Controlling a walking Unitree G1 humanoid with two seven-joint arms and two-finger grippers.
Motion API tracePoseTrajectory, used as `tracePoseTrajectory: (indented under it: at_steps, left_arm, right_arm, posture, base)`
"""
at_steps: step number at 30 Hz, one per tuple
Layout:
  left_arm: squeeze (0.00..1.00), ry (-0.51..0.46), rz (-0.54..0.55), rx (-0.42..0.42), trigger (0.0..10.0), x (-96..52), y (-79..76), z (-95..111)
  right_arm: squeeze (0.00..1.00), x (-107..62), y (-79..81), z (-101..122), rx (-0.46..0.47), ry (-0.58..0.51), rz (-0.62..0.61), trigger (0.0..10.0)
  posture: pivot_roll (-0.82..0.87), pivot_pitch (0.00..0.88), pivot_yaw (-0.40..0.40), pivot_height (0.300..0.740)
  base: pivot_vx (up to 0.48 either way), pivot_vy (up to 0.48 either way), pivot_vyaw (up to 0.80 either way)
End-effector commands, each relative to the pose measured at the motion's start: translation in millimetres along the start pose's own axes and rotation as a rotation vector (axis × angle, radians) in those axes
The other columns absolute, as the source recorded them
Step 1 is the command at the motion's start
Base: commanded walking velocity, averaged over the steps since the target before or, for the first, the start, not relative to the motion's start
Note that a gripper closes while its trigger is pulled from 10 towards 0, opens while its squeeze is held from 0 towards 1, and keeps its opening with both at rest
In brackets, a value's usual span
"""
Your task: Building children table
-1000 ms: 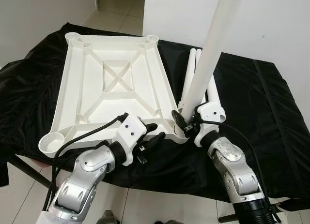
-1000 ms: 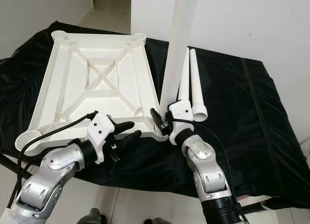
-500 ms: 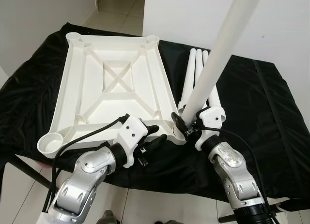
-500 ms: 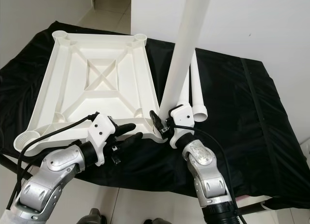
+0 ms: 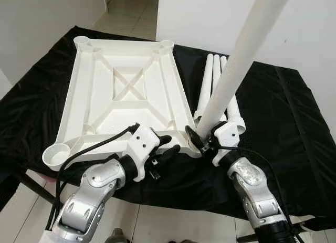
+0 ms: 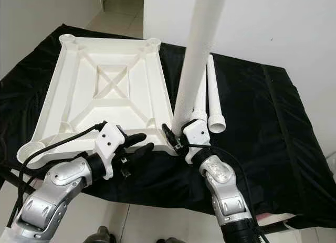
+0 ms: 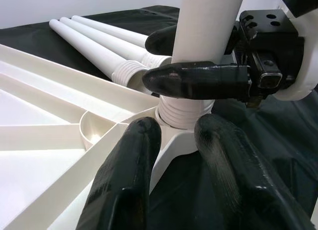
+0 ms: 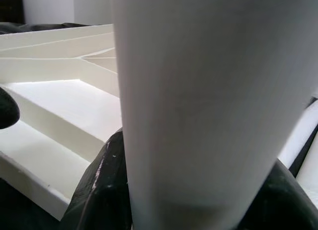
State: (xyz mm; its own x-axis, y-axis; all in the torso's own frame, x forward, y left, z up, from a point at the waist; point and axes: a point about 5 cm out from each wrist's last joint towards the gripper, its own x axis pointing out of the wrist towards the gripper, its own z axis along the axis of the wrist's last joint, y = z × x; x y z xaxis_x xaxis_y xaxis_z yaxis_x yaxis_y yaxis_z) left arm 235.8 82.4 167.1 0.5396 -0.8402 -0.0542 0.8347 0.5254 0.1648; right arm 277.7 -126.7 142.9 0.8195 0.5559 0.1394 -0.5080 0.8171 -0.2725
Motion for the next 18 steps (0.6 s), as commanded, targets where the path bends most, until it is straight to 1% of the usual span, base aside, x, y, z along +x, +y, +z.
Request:
tracePoseTrajectory:
  at_steps: [1, 4, 7, 10, 12, 17, 18]
  left_arm:
    - [0.00, -0.006, 0.023, 0.005, 10.0, 0.0, -0.3, 4]
    - [0.00, -0.009, 0.026, 0.006, 10.0, -0.4, 0.2, 5]
    - [0.00, -0.009, 0.027, 0.007, 10.0, -0.6, 0.1, 5]
    - [0.00, -0.004, 0.029, 0.011, 10.0, -1.3, 0.7, 5]
    - [0.00, -0.002, 0.030, 0.012, 10.0, -1.9, 0.9, 4]
    - [0.00, -0.004, 0.031, 0.011, 10.0, -2.2, 0.9, 5]
    - [0.00, -0.005, 0.032, 0.012, 10.0, -2.4, 1.3, 6]
  right_arm:
    - [0.00, -6.2, 2.0, -18, 0.019, 0.088, 0.002, 10.0]
    - [0.00, -4.0, 4.8, -24, 0.059, 0.116, 0.007, 10.0]
    - [0.00, -3.5, 5.3, -26, 0.067, 0.121, 0.007, 10.0]
    - [0.00, -1.7, 3.5, -29, 0.083, 0.144, -0.001, 10.0]
    - [0.00, -0.7, 1.7, -32, 0.117, 0.166, -0.010, 10.0]
    - [0.00, 0.4, -0.8, -32, 0.140, 0.179, -0.017, 10.0]
    - [0.00, 1.3, -2.6, -33, 0.158, 0.189, -0.024, 10.0]
  posture:
    - [0.16, 0.084, -0.078, 0.740]
    - [0.17, 0.086, -0.077, 0.740]
    - [0.17, 0.086, -0.077, 0.740]
    - [0.17, 0.086, -0.077, 0.740]
    - [0.17, 0.086, -0.076, 0.740]
    - [0.17, 0.087, -0.077, 0.740]
    - [0.17, 0.086, -0.078, 0.740]
  base:
    - [0.000, 0.000, 0.00]
    - [0.000, 0.000, 0.00]
    - [0.000, 0.000, 0.00]
    - [0.000, 0.000, 0.00]
    - [0.000, 0.000, 0.00]
    - [0.000, 0.000, 0.00]
    - [0.000, 0.000, 0.00]
